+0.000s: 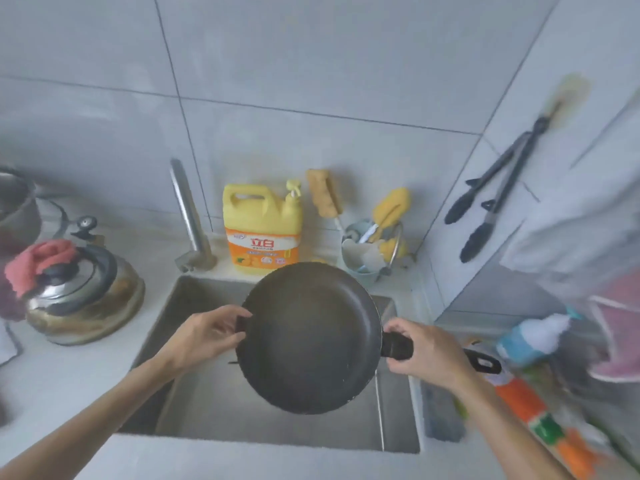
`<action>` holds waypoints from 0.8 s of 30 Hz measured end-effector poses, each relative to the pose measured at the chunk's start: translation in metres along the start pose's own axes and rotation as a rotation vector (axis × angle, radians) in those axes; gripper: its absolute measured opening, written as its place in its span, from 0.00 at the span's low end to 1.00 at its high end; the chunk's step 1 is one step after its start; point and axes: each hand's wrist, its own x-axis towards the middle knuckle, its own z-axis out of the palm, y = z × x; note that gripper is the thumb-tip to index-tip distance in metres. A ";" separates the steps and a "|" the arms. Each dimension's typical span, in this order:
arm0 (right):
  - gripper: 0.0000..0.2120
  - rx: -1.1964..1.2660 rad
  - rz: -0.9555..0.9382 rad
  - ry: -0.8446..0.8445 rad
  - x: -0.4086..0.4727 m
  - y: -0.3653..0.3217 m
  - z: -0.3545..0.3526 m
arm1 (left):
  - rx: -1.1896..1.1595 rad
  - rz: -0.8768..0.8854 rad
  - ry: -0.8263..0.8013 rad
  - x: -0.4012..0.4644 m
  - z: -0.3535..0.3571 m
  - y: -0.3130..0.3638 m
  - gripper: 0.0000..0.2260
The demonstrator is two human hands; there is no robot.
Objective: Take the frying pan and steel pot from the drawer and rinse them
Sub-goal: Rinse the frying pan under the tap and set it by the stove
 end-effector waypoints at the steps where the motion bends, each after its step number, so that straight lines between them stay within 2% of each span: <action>1: 0.19 0.011 0.030 0.028 -0.016 0.000 -0.011 | -0.010 0.042 -0.021 0.004 -0.002 0.010 0.14; 5: 0.16 0.063 0.163 0.116 -0.080 0.008 -0.046 | -0.034 0.196 -0.077 0.022 0.001 0.061 0.17; 8: 0.19 0.103 0.264 0.220 -0.136 0.022 -0.070 | -0.072 0.313 -0.125 0.038 0.021 0.105 0.22; 12: 0.18 0.085 0.433 0.355 -0.231 0.045 -0.089 | -0.038 0.493 -0.276 0.044 0.064 0.185 0.23; 16: 0.14 0.120 0.644 0.439 -0.345 0.071 -0.104 | -0.025 0.665 -0.463 0.033 0.133 0.285 0.17; 19: 0.15 0.060 0.793 0.513 -0.437 0.094 -0.119 | -0.058 0.821 -0.591 0.006 0.201 0.375 0.17; 22: 0.19 0.032 1.006 0.576 -0.541 0.111 -0.126 | -0.063 0.943 -0.706 -0.041 0.281 0.467 0.16; 24: 0.16 0.032 1.122 0.623 -0.611 0.121 -0.126 | -0.088 1.013 -0.758 -0.088 0.333 0.527 0.16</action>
